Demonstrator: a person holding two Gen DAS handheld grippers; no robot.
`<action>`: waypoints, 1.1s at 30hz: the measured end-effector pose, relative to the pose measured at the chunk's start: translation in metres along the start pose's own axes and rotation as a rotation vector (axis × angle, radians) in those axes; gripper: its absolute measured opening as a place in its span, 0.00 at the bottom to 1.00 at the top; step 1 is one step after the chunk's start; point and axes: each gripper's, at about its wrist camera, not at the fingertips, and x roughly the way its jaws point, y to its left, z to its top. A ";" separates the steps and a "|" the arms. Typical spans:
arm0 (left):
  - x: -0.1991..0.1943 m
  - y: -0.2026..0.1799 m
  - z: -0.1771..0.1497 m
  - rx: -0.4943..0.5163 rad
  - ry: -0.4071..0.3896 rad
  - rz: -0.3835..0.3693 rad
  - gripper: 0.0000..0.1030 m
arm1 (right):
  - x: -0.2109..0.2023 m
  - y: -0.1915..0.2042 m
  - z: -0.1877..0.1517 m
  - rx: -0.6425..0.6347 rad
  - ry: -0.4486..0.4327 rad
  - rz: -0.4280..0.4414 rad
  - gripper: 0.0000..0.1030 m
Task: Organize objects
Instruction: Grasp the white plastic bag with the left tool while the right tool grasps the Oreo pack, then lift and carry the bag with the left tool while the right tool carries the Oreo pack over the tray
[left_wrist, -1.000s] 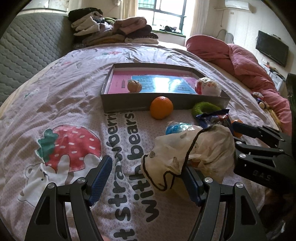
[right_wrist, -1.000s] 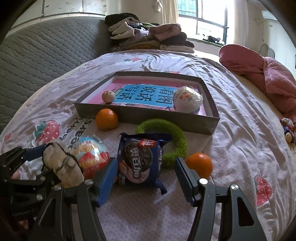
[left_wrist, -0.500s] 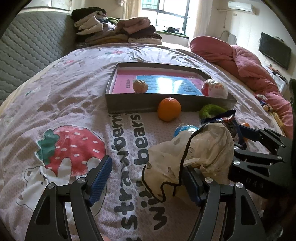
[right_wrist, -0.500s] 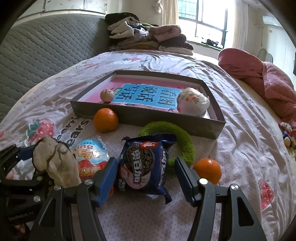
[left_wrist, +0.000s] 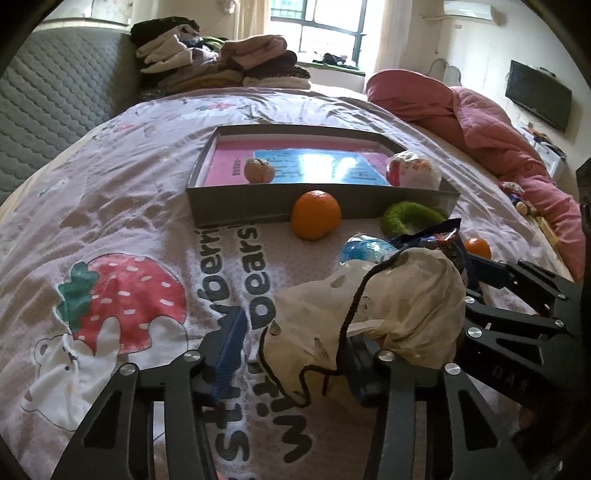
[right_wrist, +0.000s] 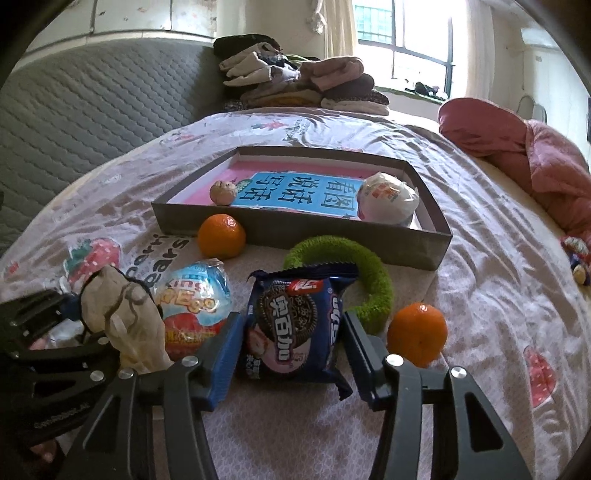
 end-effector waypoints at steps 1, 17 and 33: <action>0.000 0.000 0.000 0.002 -0.001 -0.004 0.37 | -0.001 -0.001 0.000 0.010 -0.001 0.008 0.52; 0.001 -0.001 -0.001 0.002 0.001 -0.027 0.26 | -0.005 -0.010 0.002 0.052 -0.010 0.069 0.35; 0.002 0.003 -0.002 -0.024 0.001 -0.031 0.26 | -0.007 -0.006 0.007 0.073 -0.006 0.142 0.30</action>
